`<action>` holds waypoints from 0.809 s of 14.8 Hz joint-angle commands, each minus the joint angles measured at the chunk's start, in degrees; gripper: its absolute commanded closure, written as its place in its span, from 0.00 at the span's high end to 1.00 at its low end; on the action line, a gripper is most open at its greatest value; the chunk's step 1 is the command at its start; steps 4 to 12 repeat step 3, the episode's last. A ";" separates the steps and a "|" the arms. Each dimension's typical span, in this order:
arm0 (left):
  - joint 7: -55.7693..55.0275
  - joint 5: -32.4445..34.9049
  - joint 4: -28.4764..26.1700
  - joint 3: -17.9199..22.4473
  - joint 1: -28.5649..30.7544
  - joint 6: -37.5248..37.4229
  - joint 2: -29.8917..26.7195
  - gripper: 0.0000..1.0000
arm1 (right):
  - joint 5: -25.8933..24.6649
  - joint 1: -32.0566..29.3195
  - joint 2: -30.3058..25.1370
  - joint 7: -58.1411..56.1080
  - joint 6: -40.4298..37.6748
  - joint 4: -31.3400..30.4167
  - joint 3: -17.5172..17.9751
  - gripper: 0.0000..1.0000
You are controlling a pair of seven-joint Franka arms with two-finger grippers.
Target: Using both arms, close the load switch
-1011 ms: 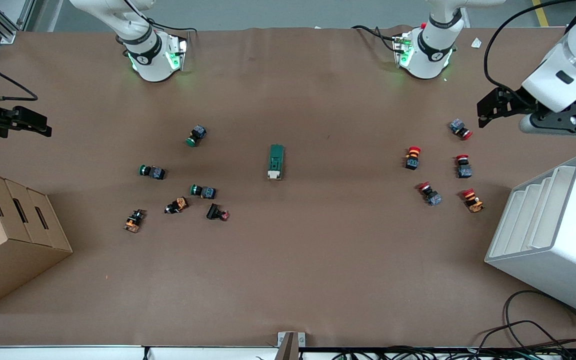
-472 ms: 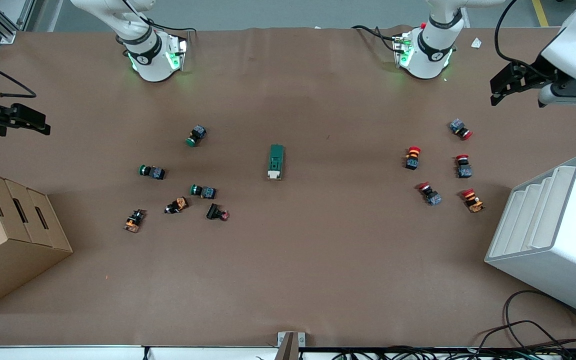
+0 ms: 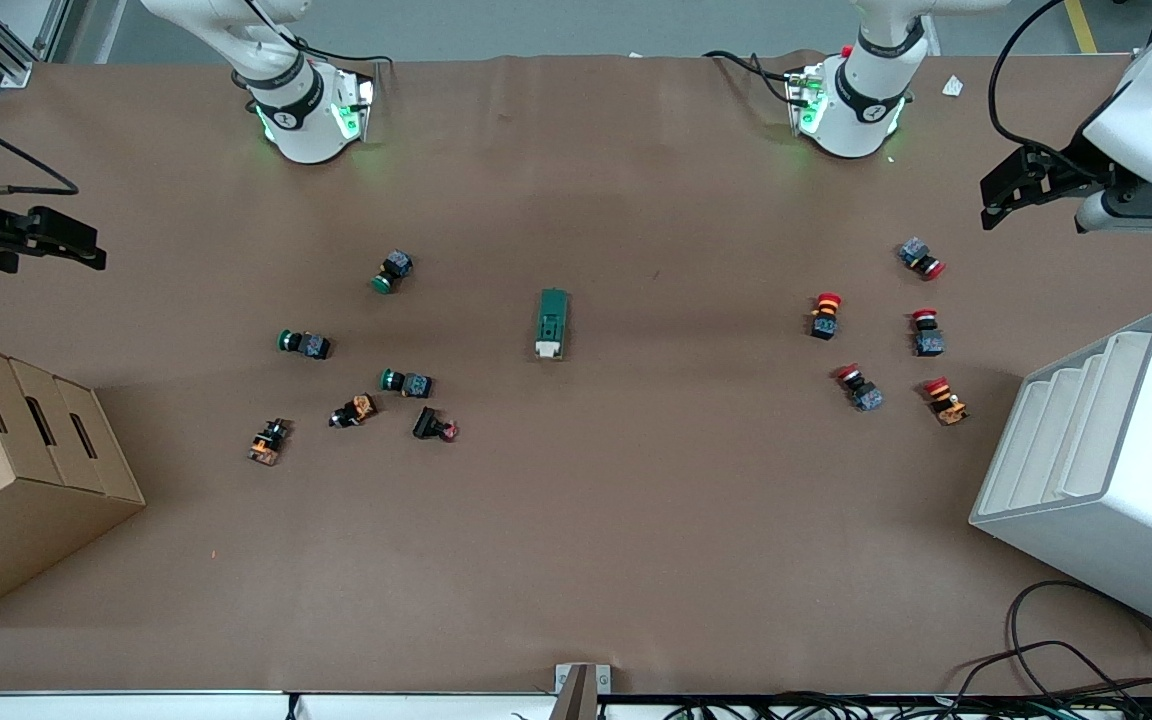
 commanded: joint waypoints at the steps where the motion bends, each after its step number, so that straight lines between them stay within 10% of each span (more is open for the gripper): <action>1: 0.53 -0.56 1.60 -0.24 -0.05 -0.66 0.54 1.00 | -1.34 0.12 -1.95 0.44 0.82 -2.05 0.52 1.00; 12: 0.79 -0.91 1.69 -0.24 0.21 -1.46 0.46 1.00 | -1.34 -0.32 -1.95 0.44 0.73 -1.79 0.61 1.00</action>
